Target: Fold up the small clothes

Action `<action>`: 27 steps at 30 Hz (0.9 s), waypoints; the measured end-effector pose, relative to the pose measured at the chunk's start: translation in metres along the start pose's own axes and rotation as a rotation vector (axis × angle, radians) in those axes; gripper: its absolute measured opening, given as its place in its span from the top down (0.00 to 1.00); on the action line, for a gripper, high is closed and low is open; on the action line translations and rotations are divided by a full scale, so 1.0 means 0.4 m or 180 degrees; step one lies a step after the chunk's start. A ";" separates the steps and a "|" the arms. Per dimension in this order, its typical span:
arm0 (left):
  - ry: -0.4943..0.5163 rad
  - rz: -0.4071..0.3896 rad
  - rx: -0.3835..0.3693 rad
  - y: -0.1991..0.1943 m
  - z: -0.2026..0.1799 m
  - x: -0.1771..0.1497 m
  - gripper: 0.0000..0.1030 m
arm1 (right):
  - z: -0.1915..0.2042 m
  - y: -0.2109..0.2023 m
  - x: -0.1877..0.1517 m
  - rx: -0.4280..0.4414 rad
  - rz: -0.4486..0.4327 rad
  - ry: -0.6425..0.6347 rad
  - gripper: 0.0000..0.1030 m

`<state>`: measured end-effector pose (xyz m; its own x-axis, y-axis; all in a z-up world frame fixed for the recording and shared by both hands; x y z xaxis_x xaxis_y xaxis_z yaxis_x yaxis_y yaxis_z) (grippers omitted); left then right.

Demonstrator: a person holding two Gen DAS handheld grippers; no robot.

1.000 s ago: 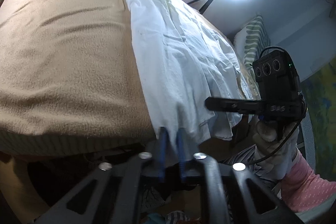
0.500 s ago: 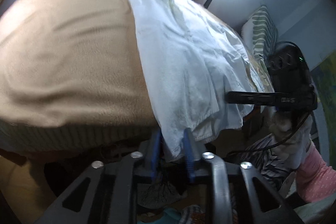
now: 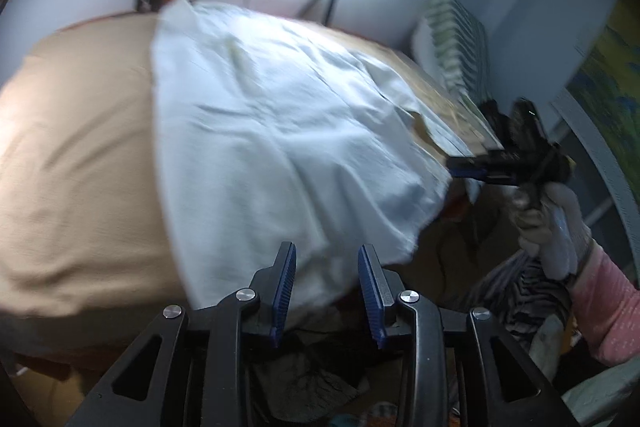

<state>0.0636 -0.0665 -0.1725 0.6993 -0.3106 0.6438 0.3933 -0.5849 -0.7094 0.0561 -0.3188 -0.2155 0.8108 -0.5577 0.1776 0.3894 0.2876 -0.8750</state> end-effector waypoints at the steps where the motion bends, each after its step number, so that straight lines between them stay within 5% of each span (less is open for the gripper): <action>1: 0.0005 0.0052 -0.0054 0.015 -0.014 -0.004 0.68 | -0.018 0.000 -0.001 0.0026 0.0016 0.0083 0.65; 11: -0.0383 0.0274 -0.0474 0.124 -0.075 -0.027 0.44 | -0.103 0.029 -0.017 0.0564 0.0201 0.0633 0.55; 13: -0.0372 0.0278 -0.0467 0.134 -0.080 -0.024 0.44 | -0.098 0.030 -0.018 0.0526 0.0204 0.0588 0.61; 15: -0.0374 0.0297 -0.0491 0.145 -0.081 -0.023 0.44 | -0.089 0.032 -0.024 0.0595 0.0294 0.0581 0.97; 17: -0.0478 0.0335 -0.0547 0.159 -0.074 -0.029 0.44 | -0.072 0.022 -0.030 0.0848 0.0346 0.0642 0.96; 23: -0.0823 0.0230 -0.0655 0.157 -0.057 -0.067 0.38 | -0.046 -0.073 -0.033 0.1021 0.0016 0.0577 0.98; 27: -0.1258 0.0017 -0.0678 0.132 -0.022 -0.114 0.36 | -0.069 -0.100 -0.039 0.0711 -0.0219 0.0482 0.98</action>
<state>0.0471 -0.0899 -0.2369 0.8917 -0.0282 0.4518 0.2863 -0.7381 -0.6110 0.0157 -0.3430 -0.1956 0.7111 -0.6871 0.1492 0.5417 0.4001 -0.7392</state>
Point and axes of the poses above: each gripper's, at about its wrist camera, not at the fingertips, and y roughly the way its jaws point, z to its left, x to its top, the point moved 5 cm from there along y, roughly the way its jaws point, and after that the axes turned 13 degrees about y, right-handed, at the moved point
